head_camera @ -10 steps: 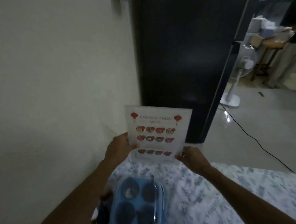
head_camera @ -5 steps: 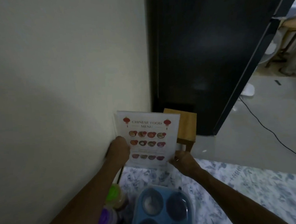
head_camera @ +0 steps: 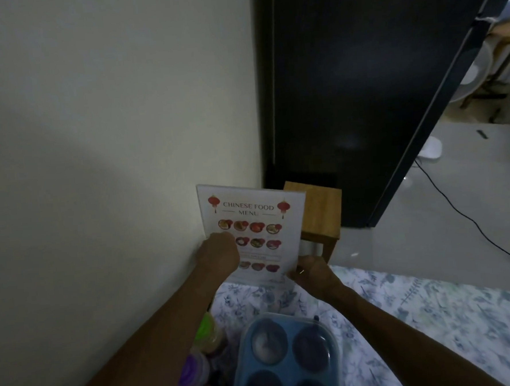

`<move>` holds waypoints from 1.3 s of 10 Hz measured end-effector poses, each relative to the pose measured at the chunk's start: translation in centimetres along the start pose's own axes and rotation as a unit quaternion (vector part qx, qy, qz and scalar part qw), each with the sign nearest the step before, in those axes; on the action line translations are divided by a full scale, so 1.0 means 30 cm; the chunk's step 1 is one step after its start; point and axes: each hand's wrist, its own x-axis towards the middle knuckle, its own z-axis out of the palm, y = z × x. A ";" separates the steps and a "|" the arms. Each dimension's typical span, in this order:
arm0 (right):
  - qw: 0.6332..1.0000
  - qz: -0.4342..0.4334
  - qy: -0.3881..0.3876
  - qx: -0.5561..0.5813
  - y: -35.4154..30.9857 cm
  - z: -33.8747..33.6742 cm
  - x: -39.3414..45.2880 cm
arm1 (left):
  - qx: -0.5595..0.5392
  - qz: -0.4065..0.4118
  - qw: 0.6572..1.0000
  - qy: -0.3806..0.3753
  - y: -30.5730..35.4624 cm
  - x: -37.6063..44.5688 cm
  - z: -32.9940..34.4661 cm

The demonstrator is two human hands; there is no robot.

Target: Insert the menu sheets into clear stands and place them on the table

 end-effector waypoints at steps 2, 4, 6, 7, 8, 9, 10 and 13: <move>1.000 0.007 0.013 -0.003 -0.004 0.003 -0.019 | 0.010 0.011 1.000 0.002 0.005 -0.024 -0.026; 0.999 0.029 0.010 -0.018 0.009 0.007 -0.030 | 0.039 0.007 0.999 0.003 -0.021 -0.056 -0.032; 0.999 0.036 0.008 -0.015 0.000 -0.008 -0.038 | 0.069 0.001 0.997 0.023 -0.025 -0.101 -0.044; 0.999 0.037 0.014 -0.005 -0.004 -0.011 -0.039 | 0.085 0.009 0.996 0.032 -0.021 -0.119 -0.049; 0.999 0.031 0.018 -0.014 -0.013 -0.020 -0.050 | 0.109 0.022 0.993 0.047 -0.006 -0.160 -0.061; 0.999 0.045 0.026 -0.017 -0.020 -0.036 -0.072 | 0.124 0.024 0.990 0.057 0.012 -0.190 -0.079; 0.998 0.034 0.043 -0.039 -0.037 -0.104 -0.137 | 0.138 0.023 0.988 0.062 0.072 -0.252 -0.110; 0.994 0.005 0.085 -0.070 -0.053 -0.406 -0.417 | 0.122 0.050 0.986 0.099 0.368 -0.545 -0.150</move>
